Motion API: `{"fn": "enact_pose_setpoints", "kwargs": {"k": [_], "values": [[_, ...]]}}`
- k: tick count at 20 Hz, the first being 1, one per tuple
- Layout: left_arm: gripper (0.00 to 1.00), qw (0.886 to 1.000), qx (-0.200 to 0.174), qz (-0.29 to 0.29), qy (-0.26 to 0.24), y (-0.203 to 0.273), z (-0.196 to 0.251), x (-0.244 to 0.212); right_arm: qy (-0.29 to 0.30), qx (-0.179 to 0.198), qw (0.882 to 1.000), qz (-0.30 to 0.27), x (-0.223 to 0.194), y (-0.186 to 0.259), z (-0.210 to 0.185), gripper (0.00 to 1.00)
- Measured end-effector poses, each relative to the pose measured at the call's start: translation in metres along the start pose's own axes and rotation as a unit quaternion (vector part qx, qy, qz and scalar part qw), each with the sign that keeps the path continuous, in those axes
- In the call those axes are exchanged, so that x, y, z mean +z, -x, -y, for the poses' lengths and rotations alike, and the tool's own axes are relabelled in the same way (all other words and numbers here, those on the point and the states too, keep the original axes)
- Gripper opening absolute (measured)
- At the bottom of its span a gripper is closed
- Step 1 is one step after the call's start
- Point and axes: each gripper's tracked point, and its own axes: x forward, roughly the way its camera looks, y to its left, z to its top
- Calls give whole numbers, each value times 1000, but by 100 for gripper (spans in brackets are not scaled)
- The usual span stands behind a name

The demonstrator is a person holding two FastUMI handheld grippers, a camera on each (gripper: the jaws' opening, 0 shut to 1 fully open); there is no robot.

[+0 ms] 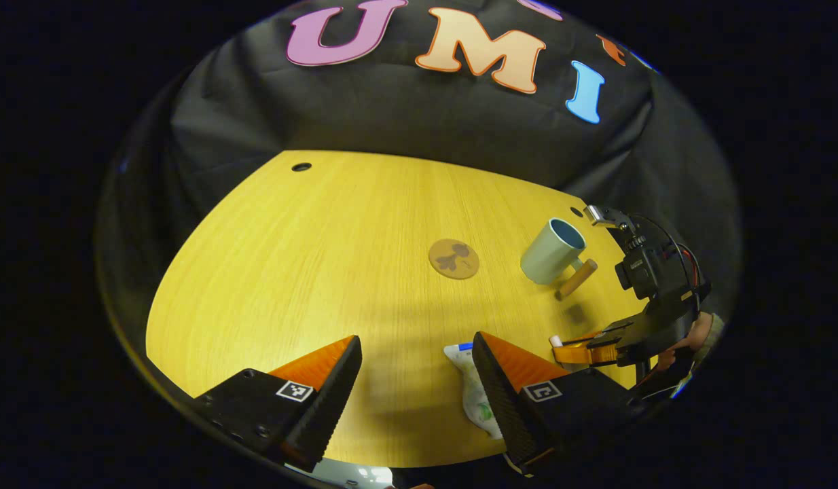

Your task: Put the toothbrush and toothpaste on the desktop into the cup, then pick up the cup and place it on the coaster on the desktop.

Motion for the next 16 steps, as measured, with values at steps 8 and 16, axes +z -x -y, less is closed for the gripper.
{"fn": "enact_pose_setpoints", "kwargs": {"k": [8, 16], "values": [[94, 992, -15, -121, 36, -21, 40, -40, -48, 30, 998, 29, 2, 2, -3, 4], [85, 977, 16, -191, 91, -47, 46, -59, -87, 56, 993, 57, 0, 29, 20, 2]]}}
